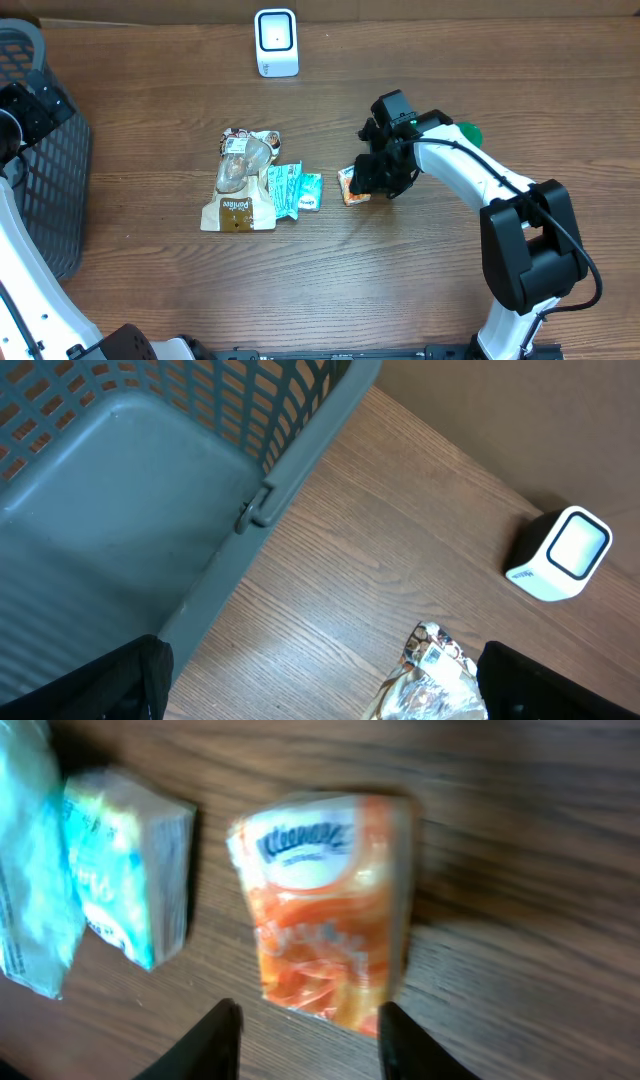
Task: Scan the item barcode
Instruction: 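Move right gripper to orange Kleenex pack and grasp it, then lift Kleenex pack with right gripper and carry toward scanner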
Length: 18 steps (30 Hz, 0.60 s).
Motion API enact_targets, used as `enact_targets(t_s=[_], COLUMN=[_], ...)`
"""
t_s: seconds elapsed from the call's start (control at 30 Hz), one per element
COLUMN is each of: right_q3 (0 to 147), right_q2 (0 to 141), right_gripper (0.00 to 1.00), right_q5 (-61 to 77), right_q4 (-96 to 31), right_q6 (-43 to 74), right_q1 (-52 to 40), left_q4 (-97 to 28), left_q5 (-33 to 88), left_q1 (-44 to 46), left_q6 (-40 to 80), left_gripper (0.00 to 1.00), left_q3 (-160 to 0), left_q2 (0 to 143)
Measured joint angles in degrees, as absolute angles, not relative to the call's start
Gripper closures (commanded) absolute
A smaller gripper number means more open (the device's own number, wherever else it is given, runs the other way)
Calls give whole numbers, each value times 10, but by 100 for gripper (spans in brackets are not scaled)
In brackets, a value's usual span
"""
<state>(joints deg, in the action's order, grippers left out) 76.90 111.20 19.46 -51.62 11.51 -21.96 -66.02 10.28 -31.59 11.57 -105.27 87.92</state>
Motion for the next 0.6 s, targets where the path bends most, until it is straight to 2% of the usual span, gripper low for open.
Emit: enact_targets(t_s=[0.17, 0.4, 0.47, 0.57, 0.6], right_q3=[769, 765, 765, 765, 766], right_q2=[1112, 1132, 1150, 1160, 1160], right_gripper=[64, 65, 73, 96, 96], right_q5=[176, 173, 172, 187, 192], right_q4=[-514, -500, -500, -494, -493], right_q6=[177, 197, 197, 202, 202], right_q1=[-210, -210, -210, -209, -209], left_q4=[-660, -660, -660, -660, -660], left_q5=[103, 103, 103, 103, 103], left_q1=[-316, -316, -316, -316, -316], left_q6=[116, 116, 116, 116, 116], left_gripper=[1, 0, 0, 0, 0], left_q3=[-1053, -1053, -1053, -1053, -1053], left_q2=[879, 879, 879, 879, 879])
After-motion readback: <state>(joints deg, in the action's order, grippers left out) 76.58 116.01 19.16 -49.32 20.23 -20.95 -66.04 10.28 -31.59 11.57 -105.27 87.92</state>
